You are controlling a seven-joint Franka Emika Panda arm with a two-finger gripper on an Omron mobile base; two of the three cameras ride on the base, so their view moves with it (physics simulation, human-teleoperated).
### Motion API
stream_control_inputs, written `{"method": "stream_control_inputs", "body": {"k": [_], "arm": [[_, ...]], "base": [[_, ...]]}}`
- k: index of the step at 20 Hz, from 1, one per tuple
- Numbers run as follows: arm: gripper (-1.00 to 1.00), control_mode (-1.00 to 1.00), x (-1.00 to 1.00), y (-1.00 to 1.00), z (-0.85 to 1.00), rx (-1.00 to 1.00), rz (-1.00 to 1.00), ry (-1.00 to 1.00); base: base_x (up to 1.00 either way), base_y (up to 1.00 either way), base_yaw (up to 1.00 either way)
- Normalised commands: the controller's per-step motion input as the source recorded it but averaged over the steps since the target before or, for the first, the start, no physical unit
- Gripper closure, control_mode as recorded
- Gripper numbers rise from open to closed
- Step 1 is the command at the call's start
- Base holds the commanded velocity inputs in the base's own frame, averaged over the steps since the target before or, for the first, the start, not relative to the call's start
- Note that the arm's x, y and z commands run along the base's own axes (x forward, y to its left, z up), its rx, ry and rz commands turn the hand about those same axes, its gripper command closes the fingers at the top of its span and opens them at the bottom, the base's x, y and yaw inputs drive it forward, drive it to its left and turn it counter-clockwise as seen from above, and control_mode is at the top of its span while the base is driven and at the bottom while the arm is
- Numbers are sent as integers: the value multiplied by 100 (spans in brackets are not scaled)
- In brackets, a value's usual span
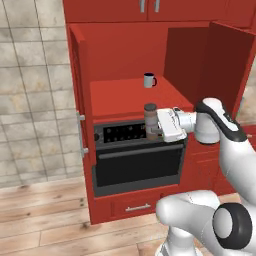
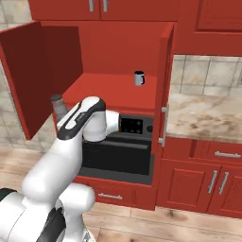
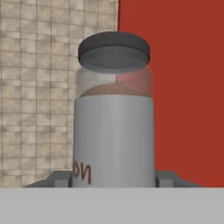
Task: Take the cinnamon bottle from the cabinet and place it on the dining table, next to the plate with the cupcake. Then take the chocolate from the dining counter and place it on the cupcake plate.
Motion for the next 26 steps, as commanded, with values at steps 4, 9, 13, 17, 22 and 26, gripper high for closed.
{"method": "stream_control_inputs", "body": {"k": [4, 9, 13, 17, 22, 26], "arm": [[100, 100, 0, 0, 0, 0, 0, 0], [100, 100, 0, 0, 0, 0, 0, 0], [100, 100, 0, 0, 0, 0, 0, 0], [100, 100, 0, 0, 0, 0, 0, 0], [100, 100, 0, 0, 0, 0, 0, 0], [100, 100, 0, 0, 0, 0, 0, 0]], "base": [[-38, 8, -65], [-7, 5, -91], [0, 1, -99], [0, 1, -100], [0, 1, -100], [0, 1, -100]]}}
